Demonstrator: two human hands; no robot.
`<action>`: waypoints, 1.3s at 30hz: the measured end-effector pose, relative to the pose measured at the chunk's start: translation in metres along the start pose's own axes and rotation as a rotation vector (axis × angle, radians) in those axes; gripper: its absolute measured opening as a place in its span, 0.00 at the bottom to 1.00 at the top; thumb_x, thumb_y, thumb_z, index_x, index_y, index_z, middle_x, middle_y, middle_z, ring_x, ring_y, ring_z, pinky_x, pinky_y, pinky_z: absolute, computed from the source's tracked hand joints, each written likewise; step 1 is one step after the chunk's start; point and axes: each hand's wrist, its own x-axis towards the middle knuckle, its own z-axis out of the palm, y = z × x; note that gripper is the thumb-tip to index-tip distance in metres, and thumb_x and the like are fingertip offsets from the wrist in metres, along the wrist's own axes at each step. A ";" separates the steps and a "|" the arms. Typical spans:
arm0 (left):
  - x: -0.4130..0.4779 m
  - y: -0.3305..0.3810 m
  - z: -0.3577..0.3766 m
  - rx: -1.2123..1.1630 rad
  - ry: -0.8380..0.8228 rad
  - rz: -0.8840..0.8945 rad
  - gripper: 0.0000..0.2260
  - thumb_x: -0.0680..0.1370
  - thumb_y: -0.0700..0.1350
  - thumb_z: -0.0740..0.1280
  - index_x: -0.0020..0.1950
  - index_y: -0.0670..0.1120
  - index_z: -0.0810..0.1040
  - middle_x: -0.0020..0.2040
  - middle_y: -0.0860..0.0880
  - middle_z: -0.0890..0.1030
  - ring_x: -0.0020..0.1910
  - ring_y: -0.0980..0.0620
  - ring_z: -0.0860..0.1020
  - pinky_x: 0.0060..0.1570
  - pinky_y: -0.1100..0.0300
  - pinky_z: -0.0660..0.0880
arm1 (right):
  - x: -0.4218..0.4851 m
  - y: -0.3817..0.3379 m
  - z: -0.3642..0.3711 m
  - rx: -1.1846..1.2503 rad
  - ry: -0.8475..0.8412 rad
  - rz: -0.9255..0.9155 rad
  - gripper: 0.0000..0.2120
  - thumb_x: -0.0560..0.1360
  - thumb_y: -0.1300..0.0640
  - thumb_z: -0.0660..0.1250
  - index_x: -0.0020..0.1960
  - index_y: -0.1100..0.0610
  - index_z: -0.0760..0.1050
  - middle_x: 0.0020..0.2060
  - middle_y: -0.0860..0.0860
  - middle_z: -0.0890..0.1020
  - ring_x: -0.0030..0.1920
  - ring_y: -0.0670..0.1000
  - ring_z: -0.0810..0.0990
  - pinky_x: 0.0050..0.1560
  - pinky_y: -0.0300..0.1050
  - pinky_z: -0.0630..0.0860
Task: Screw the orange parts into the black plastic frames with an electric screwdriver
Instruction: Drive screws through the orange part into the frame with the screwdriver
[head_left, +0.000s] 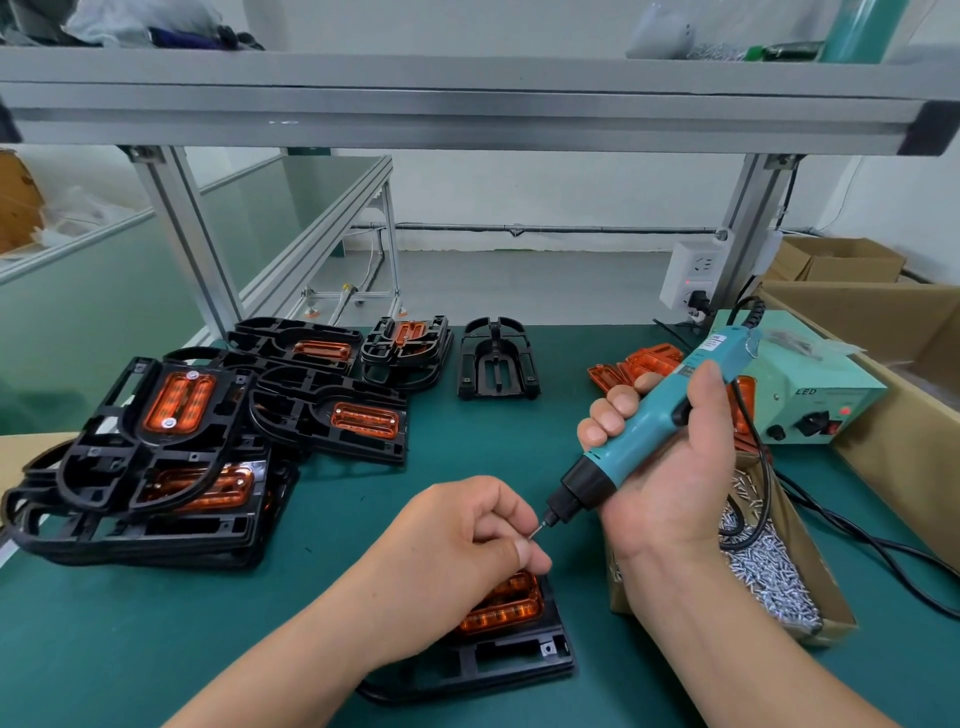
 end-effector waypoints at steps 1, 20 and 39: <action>0.000 0.000 0.001 0.005 0.007 0.001 0.05 0.80 0.45 0.68 0.54 0.55 0.79 0.48 0.61 0.88 0.54 0.40 0.83 0.57 0.40 0.80 | 0.000 0.000 0.000 -0.004 0.001 -0.001 0.20 0.83 0.39 0.62 0.47 0.55 0.73 0.37 0.53 0.72 0.34 0.50 0.70 0.34 0.43 0.72; 0.005 -0.007 -0.009 0.196 0.153 0.074 0.06 0.84 0.52 0.64 0.57 0.61 0.79 0.46 0.64 0.86 0.41 0.58 0.82 0.42 0.62 0.78 | 0.001 -0.001 -0.001 -0.026 0.002 0.040 0.20 0.83 0.39 0.63 0.45 0.55 0.73 0.35 0.52 0.71 0.33 0.50 0.70 0.32 0.42 0.71; 0.003 -0.010 -0.007 0.953 0.149 0.054 0.21 0.79 0.63 0.67 0.70 0.61 0.72 0.59 0.60 0.81 0.57 0.55 0.79 0.50 0.56 0.74 | -0.005 -0.002 0.005 -0.167 -0.185 0.096 0.16 0.80 0.42 0.64 0.47 0.55 0.73 0.34 0.53 0.72 0.29 0.50 0.69 0.29 0.42 0.69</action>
